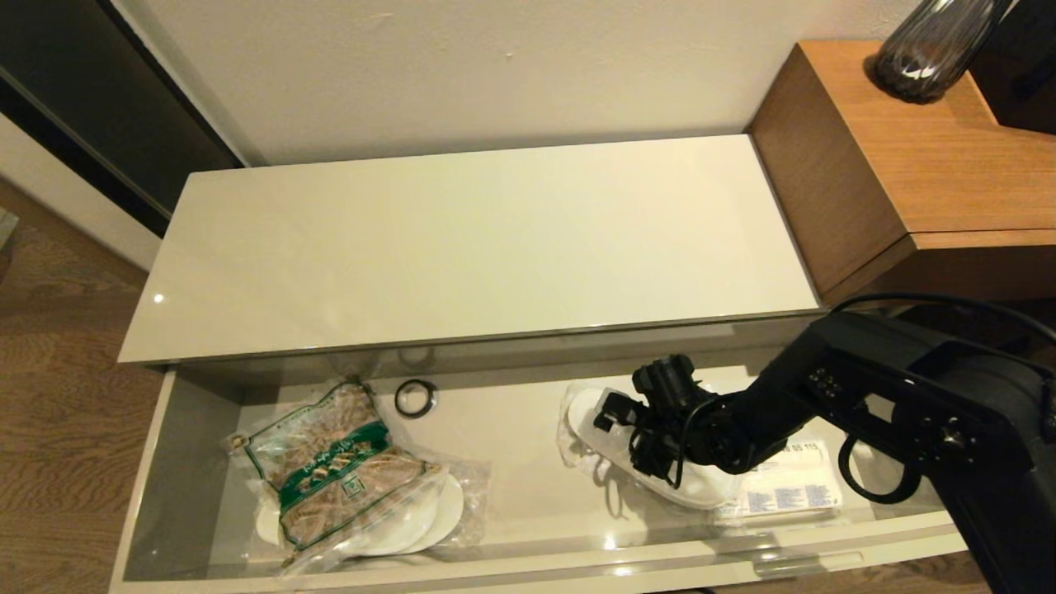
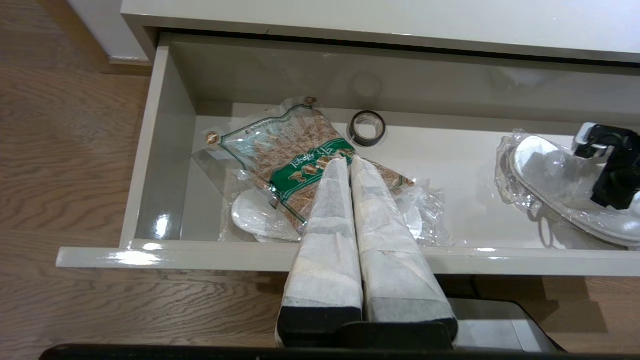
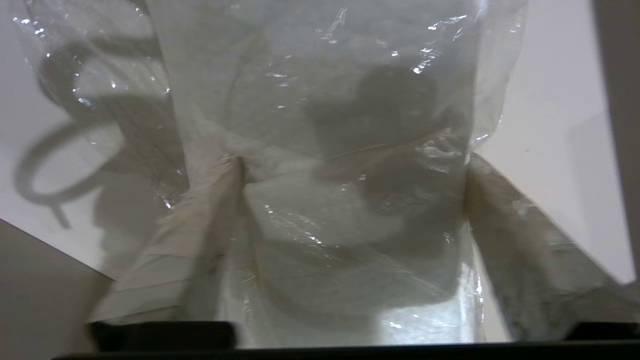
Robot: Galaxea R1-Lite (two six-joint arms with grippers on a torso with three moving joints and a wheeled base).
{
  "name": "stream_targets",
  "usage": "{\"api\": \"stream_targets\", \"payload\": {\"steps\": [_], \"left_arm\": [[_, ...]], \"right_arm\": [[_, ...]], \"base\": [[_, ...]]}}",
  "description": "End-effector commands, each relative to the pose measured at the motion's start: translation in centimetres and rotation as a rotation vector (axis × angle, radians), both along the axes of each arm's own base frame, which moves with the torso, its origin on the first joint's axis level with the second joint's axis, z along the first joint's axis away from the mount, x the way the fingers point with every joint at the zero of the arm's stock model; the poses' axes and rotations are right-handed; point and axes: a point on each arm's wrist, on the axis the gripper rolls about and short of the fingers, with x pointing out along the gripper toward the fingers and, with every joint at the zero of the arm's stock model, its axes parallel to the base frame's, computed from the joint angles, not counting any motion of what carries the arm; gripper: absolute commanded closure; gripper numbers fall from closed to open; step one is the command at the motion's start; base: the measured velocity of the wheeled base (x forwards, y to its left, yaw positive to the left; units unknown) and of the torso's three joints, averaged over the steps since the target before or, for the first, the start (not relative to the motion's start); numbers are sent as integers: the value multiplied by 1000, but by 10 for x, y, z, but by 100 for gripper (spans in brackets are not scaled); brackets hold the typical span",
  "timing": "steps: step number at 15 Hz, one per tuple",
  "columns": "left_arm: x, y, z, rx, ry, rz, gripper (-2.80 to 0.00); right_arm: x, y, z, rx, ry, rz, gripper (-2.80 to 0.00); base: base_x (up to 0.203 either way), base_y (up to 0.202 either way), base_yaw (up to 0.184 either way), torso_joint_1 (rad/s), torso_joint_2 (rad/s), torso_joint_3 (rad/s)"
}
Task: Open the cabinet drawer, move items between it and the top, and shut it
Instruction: Take out the disposable slippers from the drawer
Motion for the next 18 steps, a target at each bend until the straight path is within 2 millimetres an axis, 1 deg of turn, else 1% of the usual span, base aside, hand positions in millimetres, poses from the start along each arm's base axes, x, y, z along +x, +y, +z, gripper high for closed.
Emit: {"api": "stream_targets", "payload": {"steps": [1, 4, 6, 8, 12, 13, 16, 18], "left_arm": [[0, 0, 0, -1, 0, 0, 0], [0, 0, 0, -1, 0, 0, 0], [0, 0, 0, -1, 0, 1, 0], [0, 0, 0, -1, 0, 0, 0], [0, 0, 0, -1, 0, 0, 0], [0, 0, 0, -1, 0, 1, 0], [0, 0, 0, -1, 0, 0, 0], [0, 0, 0, -1, 0, 0, 0]], "right_arm": [[2, 0, -5, -29, -7, -16, 0], [8, 2, 1, -17, -31, -21, 0], [14, 4, 12, -1, -66, -22, 0], [18, 6, 32, 12, -86, -27, 0], [13, 4, 75, 36, -44, -70, 0], [10, 3, 78, 37, -28, -81, 0], [9, 2, 75, 38, -21, -91, 0], [9, 2, 77, 42, -23, -95, 0]], "base": [[0, 0, 0, 0, 0, 0], [0, 0, 0, 0, 0, 0], [0, 0, 0, 0, 0, 0], [0, 0, 0, 0, 0, 0], [0, 0, 0, 0, 0, 0], [0, 0, 0, 0, 0, 0], [0, 0, 0, 0, 0, 0], [0, 0, 0, 0, 0, 0]]}}
